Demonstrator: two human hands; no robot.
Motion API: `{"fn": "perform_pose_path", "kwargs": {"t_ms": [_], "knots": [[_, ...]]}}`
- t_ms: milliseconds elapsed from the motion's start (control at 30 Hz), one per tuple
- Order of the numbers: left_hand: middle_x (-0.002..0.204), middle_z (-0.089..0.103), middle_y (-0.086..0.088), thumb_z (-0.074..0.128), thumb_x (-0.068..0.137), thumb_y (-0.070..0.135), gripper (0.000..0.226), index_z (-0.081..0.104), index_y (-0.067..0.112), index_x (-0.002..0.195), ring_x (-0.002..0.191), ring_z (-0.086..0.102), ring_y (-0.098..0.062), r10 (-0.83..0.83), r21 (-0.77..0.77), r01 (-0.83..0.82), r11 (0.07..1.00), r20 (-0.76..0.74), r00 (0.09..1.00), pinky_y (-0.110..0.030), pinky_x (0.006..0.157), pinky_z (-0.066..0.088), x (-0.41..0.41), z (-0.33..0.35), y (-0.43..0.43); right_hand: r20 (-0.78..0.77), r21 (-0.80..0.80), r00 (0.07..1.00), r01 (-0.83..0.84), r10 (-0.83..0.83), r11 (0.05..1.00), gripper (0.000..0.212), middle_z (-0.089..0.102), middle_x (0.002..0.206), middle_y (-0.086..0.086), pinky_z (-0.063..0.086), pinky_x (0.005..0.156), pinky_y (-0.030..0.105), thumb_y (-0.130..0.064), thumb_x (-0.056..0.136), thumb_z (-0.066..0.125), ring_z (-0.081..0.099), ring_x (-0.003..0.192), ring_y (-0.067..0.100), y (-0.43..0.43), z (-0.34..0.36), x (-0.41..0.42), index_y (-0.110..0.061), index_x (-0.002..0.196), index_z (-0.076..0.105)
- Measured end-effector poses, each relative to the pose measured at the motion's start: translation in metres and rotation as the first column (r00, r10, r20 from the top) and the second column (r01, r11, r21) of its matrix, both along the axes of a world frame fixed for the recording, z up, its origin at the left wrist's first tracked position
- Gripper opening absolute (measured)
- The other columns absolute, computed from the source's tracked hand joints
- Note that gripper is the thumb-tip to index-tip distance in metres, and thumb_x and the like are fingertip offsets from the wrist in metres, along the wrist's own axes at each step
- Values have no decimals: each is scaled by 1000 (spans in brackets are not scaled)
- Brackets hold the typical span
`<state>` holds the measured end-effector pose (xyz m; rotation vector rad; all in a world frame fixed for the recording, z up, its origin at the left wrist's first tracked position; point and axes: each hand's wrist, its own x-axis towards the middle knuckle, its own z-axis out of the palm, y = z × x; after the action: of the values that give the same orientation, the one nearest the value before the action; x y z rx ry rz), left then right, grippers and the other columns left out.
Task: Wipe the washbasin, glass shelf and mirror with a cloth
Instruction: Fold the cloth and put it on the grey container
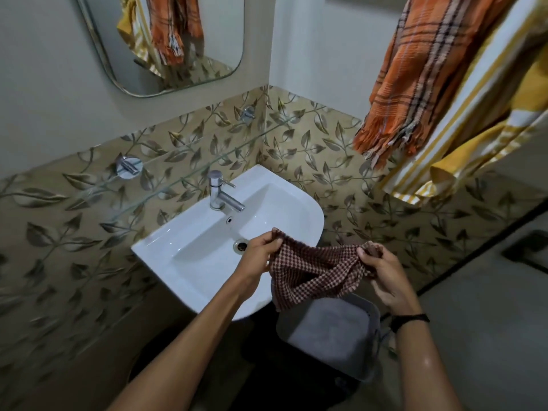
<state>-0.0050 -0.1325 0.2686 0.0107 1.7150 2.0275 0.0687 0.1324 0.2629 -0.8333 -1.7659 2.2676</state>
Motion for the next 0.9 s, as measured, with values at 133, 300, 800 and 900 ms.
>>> {"fn": "perform_pose_path", "kwargs": {"t_ms": [133, 300, 800, 900], "knots": [[100, 77, -1, 50, 104, 26, 28, 71, 8, 110, 93, 68, -18, 33, 5, -33, 999, 93, 995, -33, 77, 50, 15, 8, 22, 145, -446, 986, 140, -83, 884, 25, 65, 121, 25, 61, 79, 45, -6, 101, 50, 63, 112, 36, 1, -27, 23, 9, 119, 60], [105, 76, -6, 50, 104, 26, 25, 70, 13, 113, 93, 71, -19, -22, -25, 24, 999, 92, 996, -30, 74, 53, 27, 5, 46, 225, -322, 972, 142, -70, 936, 23, 67, 122, 23, 59, 83, 49, -12, 97, 61, 66, 108, 35, 10, -46, 45, 2, 115, 63], [100, 73, 13, 61, 99, 26, 19, 70, 43, 100, 98, 68, -8, -602, -498, 387, 776, -403, 689, -29, 88, 54, 23, -22, 113, -6, 530, 828, -473, 561, 704, 36, 72, 105, 6, 53, 89, 29, -11, 81, 82, 69, 99, 14, 34, -7, 23, -12, 116, 74], [95, 74, -1, 67, 94, 30, 9, 72, 23, 97, 93, 69, -16, -502, -448, 321, 834, -377, 778, -44, 88, 54, 24, -43, 112, 83, 600, 818, -497, 569, 627, 26, 73, 99, 1, 55, 90, 36, -12, 84, 79, 69, 95, 15, 40, -12, 17, -17, 109, 78]]}}
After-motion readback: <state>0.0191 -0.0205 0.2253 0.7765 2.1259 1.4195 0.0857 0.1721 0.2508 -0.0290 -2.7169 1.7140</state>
